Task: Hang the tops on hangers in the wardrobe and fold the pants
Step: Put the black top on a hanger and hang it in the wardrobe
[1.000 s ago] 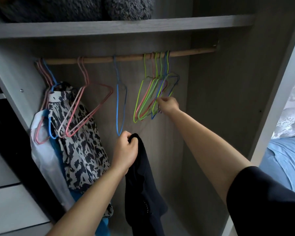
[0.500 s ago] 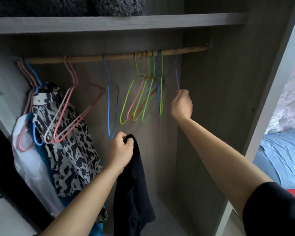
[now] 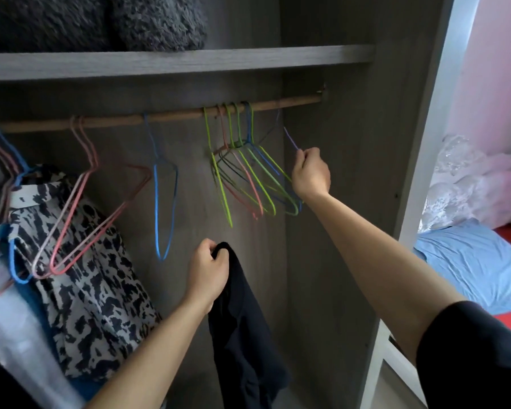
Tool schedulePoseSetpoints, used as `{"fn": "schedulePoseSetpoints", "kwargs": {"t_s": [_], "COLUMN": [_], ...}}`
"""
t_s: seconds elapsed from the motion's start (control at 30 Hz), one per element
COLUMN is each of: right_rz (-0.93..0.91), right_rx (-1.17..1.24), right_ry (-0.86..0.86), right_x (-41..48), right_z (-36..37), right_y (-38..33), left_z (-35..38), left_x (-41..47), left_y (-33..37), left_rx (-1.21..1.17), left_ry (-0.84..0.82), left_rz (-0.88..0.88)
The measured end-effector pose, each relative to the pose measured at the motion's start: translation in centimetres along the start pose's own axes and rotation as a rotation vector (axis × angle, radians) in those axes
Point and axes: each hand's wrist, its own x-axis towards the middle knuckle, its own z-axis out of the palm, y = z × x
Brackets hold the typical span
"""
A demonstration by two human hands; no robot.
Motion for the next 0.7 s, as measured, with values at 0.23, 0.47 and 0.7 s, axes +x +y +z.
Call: {"fn": "schedulePoseSetpoints", "kwargs": {"t_s": [0.23, 0.47, 0.7], "right_rz": [-0.087, 0.062, 0.240], "right_rx": [-0.013, 0.117, 0.001], "right_ry": [0.044, 0.103, 0.097], "right_x": [-1.2, -10.3, -17.1], "right_z": [-0.6, -2.9, -9.1], "right_y": [1.3, 10.1, 17.8], "left_z": [1.4, 4.4, 9.1], "left_x": [0.2, -0.9, -3.3], "left_y": [0.6, -0.1, -1.7], "left_rx": [0.008, 0.012, 0.076], "left_ry": [-0.017, -0.043, -0.138], "left_rz": [0.015, 0.027, -0.054]}}
